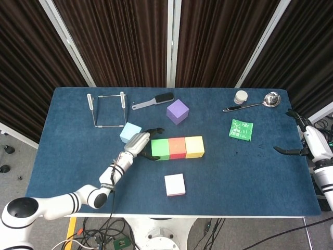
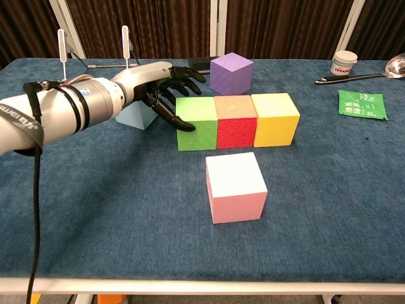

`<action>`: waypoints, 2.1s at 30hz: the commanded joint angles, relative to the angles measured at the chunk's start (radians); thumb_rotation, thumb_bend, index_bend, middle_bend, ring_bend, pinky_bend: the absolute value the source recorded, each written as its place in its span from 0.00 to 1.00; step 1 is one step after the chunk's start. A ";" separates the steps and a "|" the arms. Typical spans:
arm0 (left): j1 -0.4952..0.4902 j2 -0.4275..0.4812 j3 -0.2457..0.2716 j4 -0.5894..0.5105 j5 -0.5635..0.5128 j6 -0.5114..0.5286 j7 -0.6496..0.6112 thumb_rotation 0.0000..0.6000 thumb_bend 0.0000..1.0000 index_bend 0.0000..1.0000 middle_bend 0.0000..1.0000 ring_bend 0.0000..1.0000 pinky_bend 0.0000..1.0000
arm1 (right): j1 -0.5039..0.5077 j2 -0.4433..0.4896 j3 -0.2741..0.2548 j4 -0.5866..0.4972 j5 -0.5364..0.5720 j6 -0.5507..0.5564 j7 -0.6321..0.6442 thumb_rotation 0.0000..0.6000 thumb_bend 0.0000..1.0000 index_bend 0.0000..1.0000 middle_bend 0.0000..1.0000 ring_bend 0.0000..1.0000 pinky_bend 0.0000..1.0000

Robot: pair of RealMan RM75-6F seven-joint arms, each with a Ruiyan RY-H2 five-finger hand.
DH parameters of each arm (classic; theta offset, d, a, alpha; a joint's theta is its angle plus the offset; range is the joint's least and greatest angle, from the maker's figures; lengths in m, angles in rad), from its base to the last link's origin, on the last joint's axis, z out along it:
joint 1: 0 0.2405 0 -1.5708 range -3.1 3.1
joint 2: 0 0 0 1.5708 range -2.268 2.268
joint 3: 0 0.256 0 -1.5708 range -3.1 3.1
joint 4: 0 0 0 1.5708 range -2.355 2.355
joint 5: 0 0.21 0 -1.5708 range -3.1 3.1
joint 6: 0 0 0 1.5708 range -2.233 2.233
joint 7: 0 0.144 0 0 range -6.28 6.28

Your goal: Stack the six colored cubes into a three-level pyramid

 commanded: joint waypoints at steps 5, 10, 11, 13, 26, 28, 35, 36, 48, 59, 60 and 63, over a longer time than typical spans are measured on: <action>-0.006 -0.013 -0.006 0.003 -0.014 -0.003 0.015 1.00 0.12 0.13 0.16 0.12 0.23 | 0.000 -0.003 -0.004 0.011 -0.006 -0.005 0.015 1.00 0.00 0.00 0.10 0.00 0.00; -0.004 -0.013 -0.011 -0.002 -0.017 0.007 0.018 1.00 0.12 0.13 0.16 0.12 0.23 | 0.000 -0.004 -0.006 0.017 -0.011 -0.004 0.028 1.00 0.00 0.00 0.10 0.00 0.00; -0.002 -0.013 -0.013 -0.003 -0.018 0.009 0.017 1.00 0.12 0.13 0.16 0.12 0.23 | 0.000 -0.004 -0.006 0.018 -0.013 -0.003 0.030 1.00 0.00 0.00 0.10 0.00 0.00; 0.001 -0.009 -0.013 -0.009 -0.018 0.010 0.015 1.00 0.12 0.13 0.16 0.12 0.23 | -0.001 -0.003 -0.006 0.019 -0.016 0.000 0.036 1.00 0.00 0.00 0.10 0.00 0.00; 0.081 0.090 0.026 -0.143 -0.012 0.076 0.046 1.00 0.11 0.12 0.14 0.10 0.23 | 0.007 0.014 -0.002 -0.015 -0.027 0.009 0.025 1.00 0.00 0.00 0.10 0.00 0.00; 0.093 0.104 0.035 -0.151 -0.014 0.088 0.066 1.00 0.11 0.12 0.14 0.10 0.23 | 0.009 0.015 -0.001 -0.022 -0.026 0.008 0.016 1.00 0.00 0.00 0.10 0.00 0.00; 0.109 0.087 0.056 -0.113 -0.026 0.102 0.106 1.00 0.11 0.12 0.14 0.10 0.23 | 0.012 0.016 0.001 -0.037 -0.017 0.004 -0.002 1.00 0.00 0.00 0.10 0.00 0.00; 0.108 0.081 0.056 -0.106 -0.023 0.105 0.108 1.00 0.11 0.12 0.14 0.10 0.23 | 0.013 0.015 0.000 -0.037 -0.015 0.003 -0.002 1.00 0.00 0.00 0.10 0.00 0.00; 0.089 -0.003 0.027 -0.034 -0.013 0.137 0.130 1.00 0.11 0.12 0.14 0.10 0.23 | 0.019 -0.008 -0.008 -0.008 -0.014 -0.017 0.010 1.00 0.00 0.00 0.10 0.00 0.00; 0.075 -0.016 0.001 -0.035 -0.017 0.133 0.137 1.00 0.11 0.12 0.14 0.10 0.23 | 0.016 -0.015 -0.013 0.013 -0.022 -0.013 0.033 1.00 0.00 0.00 0.10 0.00 0.00; 0.074 -0.016 0.000 -0.036 -0.018 0.131 0.139 1.00 0.11 0.12 0.14 0.10 0.23 | 0.015 -0.015 -0.014 0.014 -0.022 -0.012 0.034 1.00 0.00 0.00 0.10 0.00 0.00; 0.071 -0.017 -0.003 -0.037 -0.021 0.125 0.140 1.00 0.11 0.12 0.14 0.10 0.23 | 0.015 -0.016 -0.014 0.017 -0.021 -0.013 0.037 1.00 0.00 0.00 0.10 0.00 0.00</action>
